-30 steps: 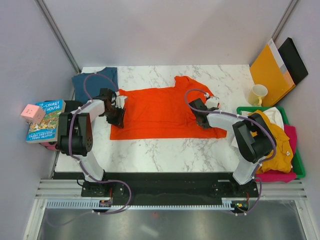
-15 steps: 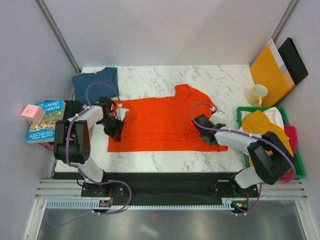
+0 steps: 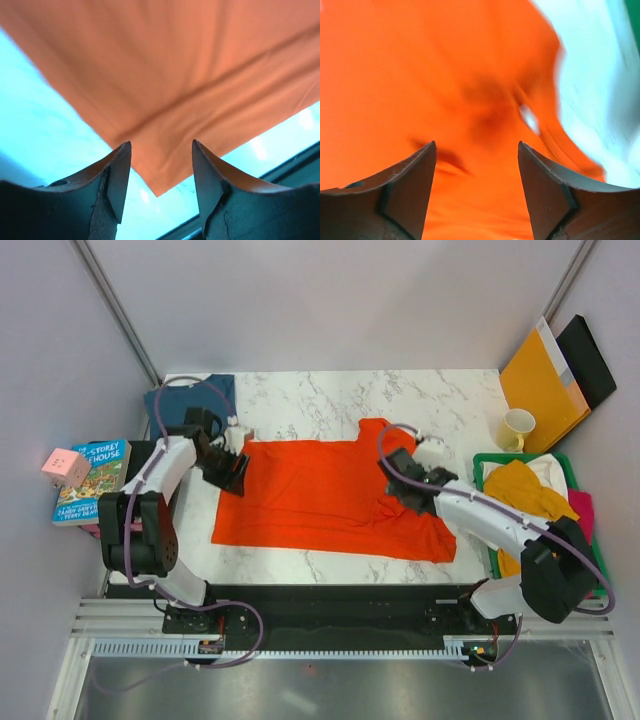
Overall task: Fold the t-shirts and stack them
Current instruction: Fold the flattened tshirt in 1/3 of the way, then grap the side of the flattened tshirt furthest away from the robot with both arms
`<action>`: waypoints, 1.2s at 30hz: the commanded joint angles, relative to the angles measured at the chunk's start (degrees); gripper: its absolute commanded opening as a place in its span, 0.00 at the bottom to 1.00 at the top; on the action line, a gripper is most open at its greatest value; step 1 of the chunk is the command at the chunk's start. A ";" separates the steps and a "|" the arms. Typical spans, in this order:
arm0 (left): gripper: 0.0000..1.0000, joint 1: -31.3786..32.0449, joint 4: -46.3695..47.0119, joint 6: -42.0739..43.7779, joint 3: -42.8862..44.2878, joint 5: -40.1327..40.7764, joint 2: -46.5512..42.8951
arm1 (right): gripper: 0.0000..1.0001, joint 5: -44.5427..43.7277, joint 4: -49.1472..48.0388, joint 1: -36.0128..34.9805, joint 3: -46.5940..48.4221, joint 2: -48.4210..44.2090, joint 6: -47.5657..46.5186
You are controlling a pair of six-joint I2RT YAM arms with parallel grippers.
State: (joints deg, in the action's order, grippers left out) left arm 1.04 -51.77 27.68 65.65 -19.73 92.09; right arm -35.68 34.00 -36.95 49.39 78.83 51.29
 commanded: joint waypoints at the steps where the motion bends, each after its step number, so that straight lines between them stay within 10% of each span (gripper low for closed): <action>1: 0.59 -0.69 5.60 -8.24 15.80 -5.32 1.76 | 0.75 -2.90 -2.80 4.69 18.00 6.67 -11.27; 12: 0.50 -0.60 11.06 -20.12 35.34 4.34 24.27 | 0.50 2.79 -9.36 15.14 34.90 26.01 -21.04; 25: 0.51 -0.86 16.88 -18.98 28.57 -1.70 19.35 | 0.60 18.95 -8.78 23.85 60.45 48.34 -25.71; 36: 0.51 -0.86 15.82 -18.89 27.96 -4.62 21.72 | 0.61 24.43 -10.35 20.43 63.64 55.21 -24.66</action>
State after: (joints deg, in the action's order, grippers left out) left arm 0.34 -36.91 9.61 94.08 -21.65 114.39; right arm -13.91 24.69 -14.39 111.50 134.08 26.76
